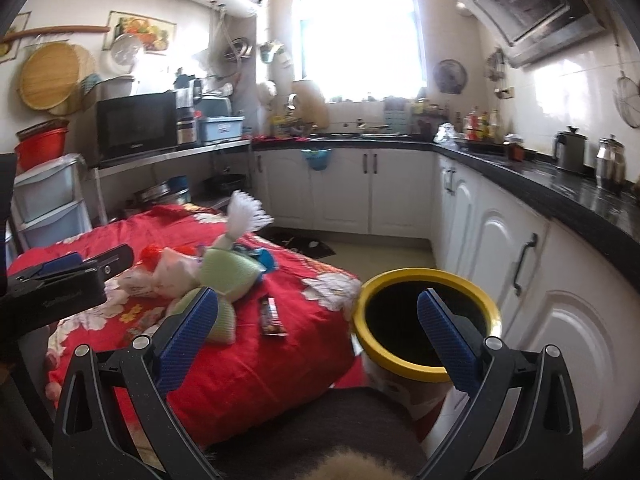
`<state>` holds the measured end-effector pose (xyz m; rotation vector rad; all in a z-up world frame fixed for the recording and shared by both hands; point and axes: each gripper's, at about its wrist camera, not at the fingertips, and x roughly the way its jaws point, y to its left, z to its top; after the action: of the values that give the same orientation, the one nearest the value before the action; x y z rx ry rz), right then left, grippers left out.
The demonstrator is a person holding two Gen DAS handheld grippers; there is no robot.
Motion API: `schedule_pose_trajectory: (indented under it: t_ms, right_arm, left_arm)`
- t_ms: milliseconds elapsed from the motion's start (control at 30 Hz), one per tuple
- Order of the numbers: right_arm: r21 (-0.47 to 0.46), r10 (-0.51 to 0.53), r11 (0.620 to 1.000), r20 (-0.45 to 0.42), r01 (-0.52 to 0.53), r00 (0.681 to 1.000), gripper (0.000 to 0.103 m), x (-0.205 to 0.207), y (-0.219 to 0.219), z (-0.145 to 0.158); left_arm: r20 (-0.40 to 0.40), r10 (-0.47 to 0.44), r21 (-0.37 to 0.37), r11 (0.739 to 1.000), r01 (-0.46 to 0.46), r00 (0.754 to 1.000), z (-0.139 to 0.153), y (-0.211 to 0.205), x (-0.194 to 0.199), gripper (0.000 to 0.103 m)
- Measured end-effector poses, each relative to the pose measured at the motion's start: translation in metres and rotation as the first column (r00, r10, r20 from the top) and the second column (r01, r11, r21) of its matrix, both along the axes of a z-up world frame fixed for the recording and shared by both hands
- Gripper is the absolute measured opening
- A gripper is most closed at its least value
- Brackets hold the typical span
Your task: Collect trash
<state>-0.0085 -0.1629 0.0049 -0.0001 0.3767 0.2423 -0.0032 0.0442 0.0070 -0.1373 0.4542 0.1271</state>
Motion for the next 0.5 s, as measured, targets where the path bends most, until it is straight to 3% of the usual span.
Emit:
schedule_pose_trajectory:
  t_ms: [233, 500]
  right_arm:
    - [0.006, 0.093, 0.996, -0.046, -0.093, 0.995, 0.097, 0.018, 0.026, -0.001]
    - [0.019, 0.15, 0.989, -0.101, -0.149, 0.983, 0.097, 0.046, 0.049, -0.007]
  left_arm:
    - [-0.007, 0.075, -0.022, 0.997, -0.076, 0.997, 0.0, 0.031, 0.003, 0.092]
    - [-0.091, 0.147, -0.061, 0.986, -0.153, 0.985, -0.002, 0.073, 0.025, 0.092]
